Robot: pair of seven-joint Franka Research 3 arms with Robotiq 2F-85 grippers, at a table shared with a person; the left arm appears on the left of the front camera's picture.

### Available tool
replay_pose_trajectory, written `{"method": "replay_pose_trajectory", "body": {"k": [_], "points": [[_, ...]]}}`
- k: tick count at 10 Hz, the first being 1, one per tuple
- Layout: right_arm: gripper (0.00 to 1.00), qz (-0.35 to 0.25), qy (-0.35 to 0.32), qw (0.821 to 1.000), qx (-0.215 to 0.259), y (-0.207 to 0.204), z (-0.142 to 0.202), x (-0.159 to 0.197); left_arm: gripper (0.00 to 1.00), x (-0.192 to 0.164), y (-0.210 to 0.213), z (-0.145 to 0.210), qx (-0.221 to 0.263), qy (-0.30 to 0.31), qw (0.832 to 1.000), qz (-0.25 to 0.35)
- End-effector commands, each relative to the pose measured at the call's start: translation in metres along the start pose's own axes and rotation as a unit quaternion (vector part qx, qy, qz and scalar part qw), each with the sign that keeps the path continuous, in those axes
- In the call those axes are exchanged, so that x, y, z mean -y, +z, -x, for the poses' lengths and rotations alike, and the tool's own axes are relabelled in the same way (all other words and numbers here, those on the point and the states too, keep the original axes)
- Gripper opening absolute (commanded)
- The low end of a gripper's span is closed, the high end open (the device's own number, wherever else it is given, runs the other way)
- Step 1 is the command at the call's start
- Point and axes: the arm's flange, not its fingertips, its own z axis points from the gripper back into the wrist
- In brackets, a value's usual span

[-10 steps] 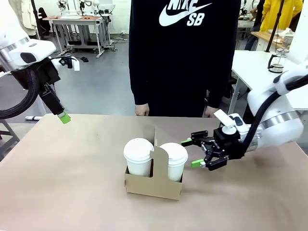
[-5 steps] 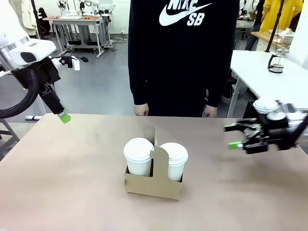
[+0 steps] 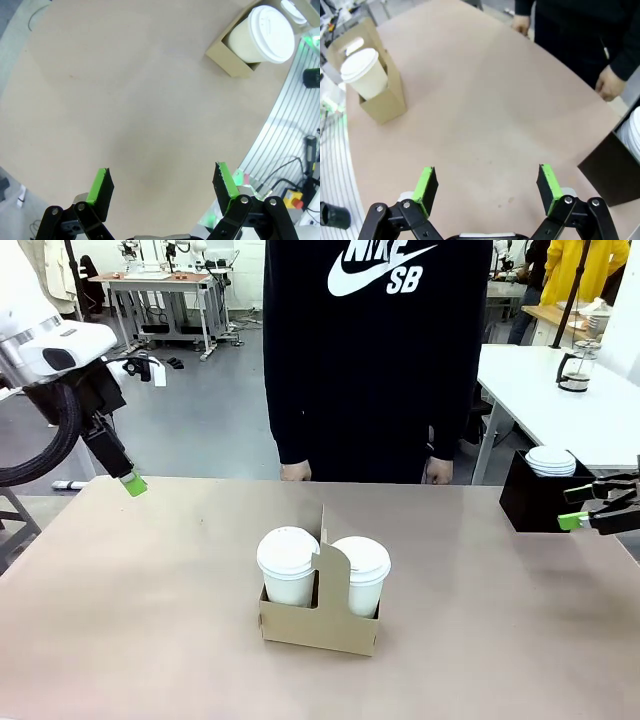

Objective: Pour a drink into a cup and package it in a carrier.
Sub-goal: Insert the held 600 ml Paper Cup into the Cup Carrier.

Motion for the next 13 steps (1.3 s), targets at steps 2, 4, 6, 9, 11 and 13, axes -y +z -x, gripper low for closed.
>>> {"method": "replay_pose_trajectory", "body": {"k": [2, 4, 6, 9, 11, 13], "points": [[1.00, -0.001, 0.008, 1.000, 0.007, -0.0047, -0.0012, -0.0004, 1.00, 0.0014, 0.0010, 0.0008, 0.002, 0.005, 1.000, 0.001], [1.00, -0.001, 0.008, 1.000, 0.007, -0.0047, -0.0012, -0.0004, 1.00, 0.0014, 0.0010, 0.0008, 0.002, 0.005, 1.000, 0.001], [1.00, -0.001, 0.008, 1.000, 0.007, -0.0047, -0.0012, -0.0004, 1.00, 0.0014, 0.0010, 0.0008, 0.002, 0.005, 1.000, 0.001], [1.00, -0.001, 0.008, 1.000, 0.007, -0.0047, -0.0012, -0.0004, 1.00, 0.0014, 0.0010, 0.0008, 0.002, 0.005, 1.000, 0.001], [1.00, -0.001, 0.008, 1.000, 0.007, -0.0047, -0.0012, -0.0004, 1.00, 0.0014, 0.0010, 0.0008, 0.002, 0.005, 1.000, 0.001], [1.00, -0.001, 0.008, 1.000, 0.007, -0.0047, -0.0012, -0.0004, 1.00, 0.0014, 0.0010, 0.0008, 0.002, 0.005, 1.000, 0.001]]}}
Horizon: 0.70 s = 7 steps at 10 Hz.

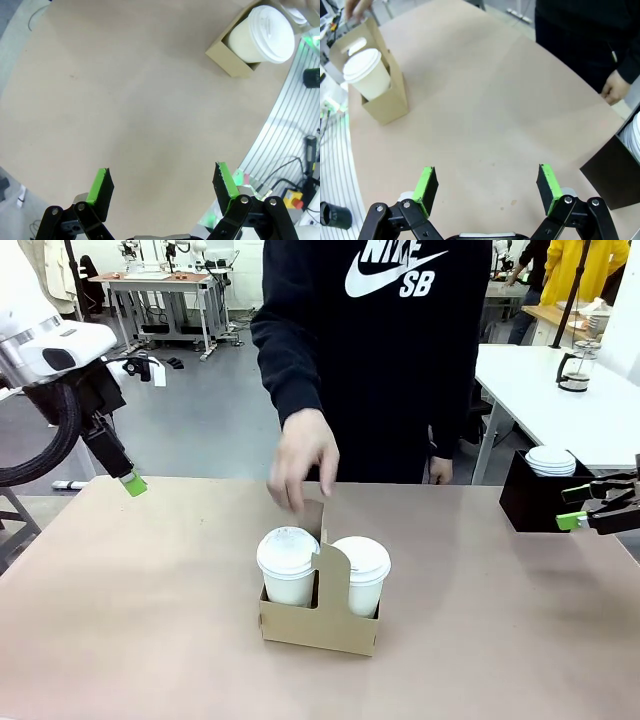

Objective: Pour a drink into a cup and package it in a carrier.
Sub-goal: Insert the held 600 ml Paper Cup into the Cup Carrier.

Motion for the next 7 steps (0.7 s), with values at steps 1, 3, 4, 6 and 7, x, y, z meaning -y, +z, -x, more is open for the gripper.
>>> {"method": "replay_pose_trajectory", "body": {"k": [1, 3, 4, 6, 7], "points": [[1.00, 0.005, 0.005, 1.000, 0.005, -0.0011, 0.0013, 0.0015, 1.00, 0.0014, 0.0010, 0.0007, 0.002, 0.005, 1.000, 0.001], [1.00, 0.005, 0.005, 1.000, 0.005, -0.0011, 0.0013, 0.0015, 1.00, 0.0014, 0.0010, 0.0007, 0.002, 0.005, 1.000, 0.001], [1.00, 0.005, 0.005, 1.000, 0.005, -0.0011, 0.0013, 0.0015, 1.00, 0.0014, 0.0010, 0.0007, 0.002, 0.005, 1.000, 0.001], [1.00, 0.005, 0.005, 1.000, 0.005, -0.0011, 0.0013, 0.0015, 1.00, 0.0014, 0.0010, 0.0007, 0.002, 0.005, 1.000, 0.001], [1.00, 0.005, 0.005, 1.000, 0.005, -0.0011, 0.0013, 0.0015, 1.00, 0.0014, 0.0010, 0.0007, 0.002, 0.005, 1.000, 0.001]]}}
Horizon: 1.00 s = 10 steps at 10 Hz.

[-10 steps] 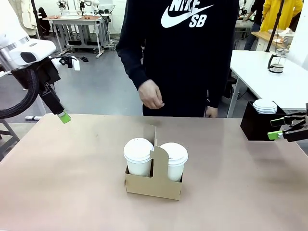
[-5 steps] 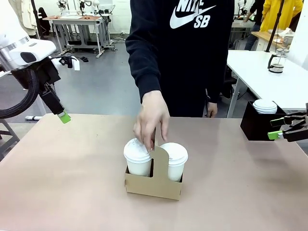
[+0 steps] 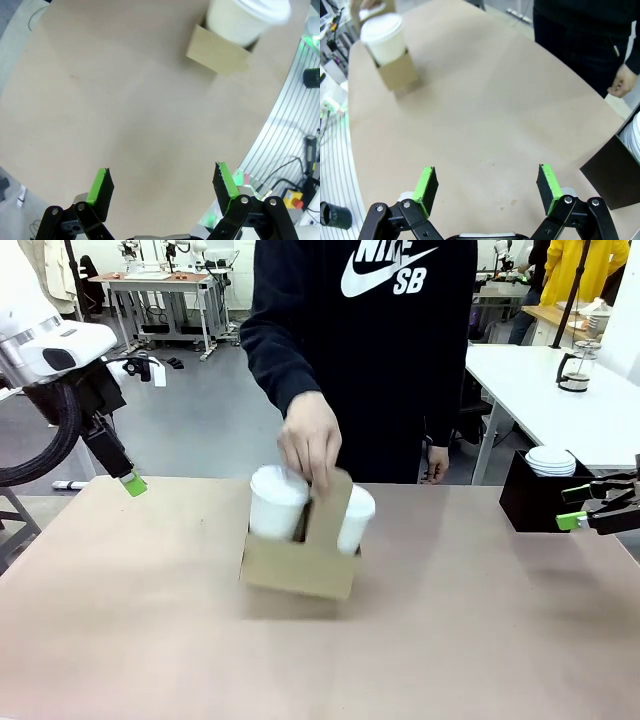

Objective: Pour a drink into a cup and package it in a carrier.
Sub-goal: Insert the held 600 ml Paper Cup into the Cup Carrier.

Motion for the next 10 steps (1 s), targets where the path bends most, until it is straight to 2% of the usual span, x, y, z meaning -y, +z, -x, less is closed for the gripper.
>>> {"method": "replay_pose_trajectory", "body": {"k": [1, 10], "points": [[1.00, 0.005, 0.005, 1.000, 0.005, -0.0011, 0.0013, 0.0015, 1.00, 0.0014, 0.0010, 0.0007, 0.002, 0.005, 1.000, 0.001], [1.00, 0.005, 0.005, 1.000, 0.005, -0.0011, 0.0013, 0.0015, 1.00, 0.0014, 0.0010, 0.0007, 0.002, 0.005, 1.000, 0.001]]}}
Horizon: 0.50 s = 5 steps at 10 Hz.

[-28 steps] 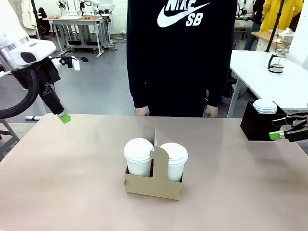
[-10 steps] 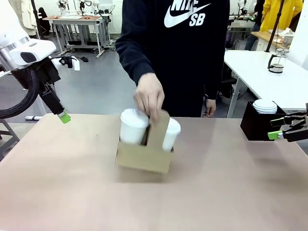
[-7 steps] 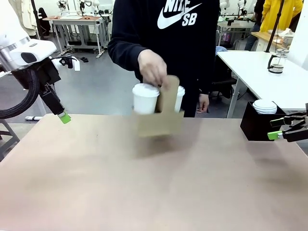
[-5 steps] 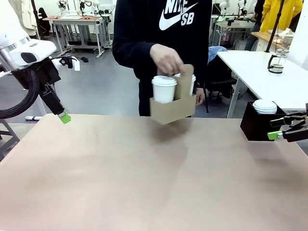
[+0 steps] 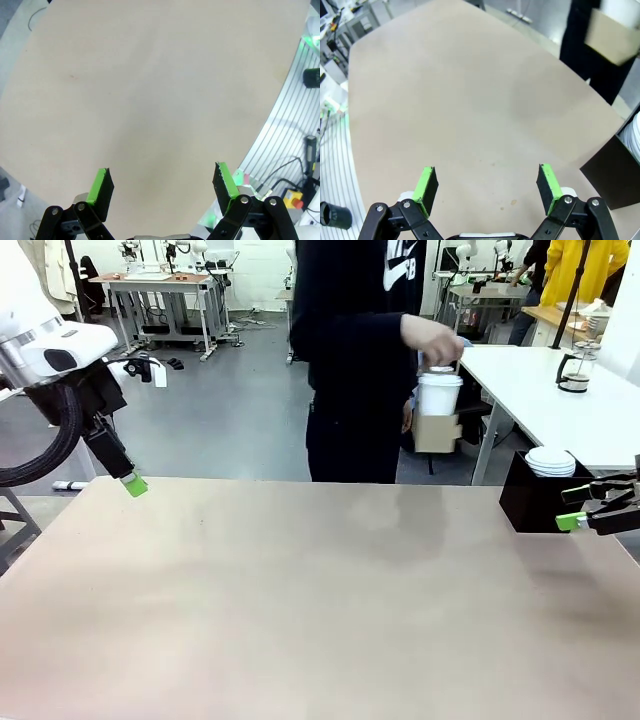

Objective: Pour a drink into a cup and package it in a carrier.
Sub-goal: Insert the held 600 ml Paper Cup into the Cup Carrier.

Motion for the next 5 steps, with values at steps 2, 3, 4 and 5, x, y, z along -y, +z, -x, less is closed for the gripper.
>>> {"method": "replay_pose_trajectory", "body": {"k": [2, 3, 4, 5], "points": [[1.00, 0.005, 0.005, 1.000, 0.005, -0.0011, 0.0013, 0.0015, 1.00, 0.0014, 0.0009, 0.0007, 0.002, 0.005, 1.000, 0.001], [1.00, 0.005, 0.005, 1.000, 0.005, -0.0011, 0.0013, 0.0015, 1.00, 0.0014, 0.0009, 0.0007, 0.002, 0.005, 1.000, 0.001], [1.00, 0.005, 0.005, 1.000, 0.005, -0.0011, 0.0013, 0.0015, 1.00, 0.0014, 0.0009, 0.0007, 0.002, 0.005, 1.000, 0.001], [1.00, 0.005, 0.005, 1.000, 0.005, -0.0011, 0.0013, 0.0015, 1.00, 0.0014, 0.0009, 0.0007, 0.002, 0.005, 1.000, 0.001]]}}
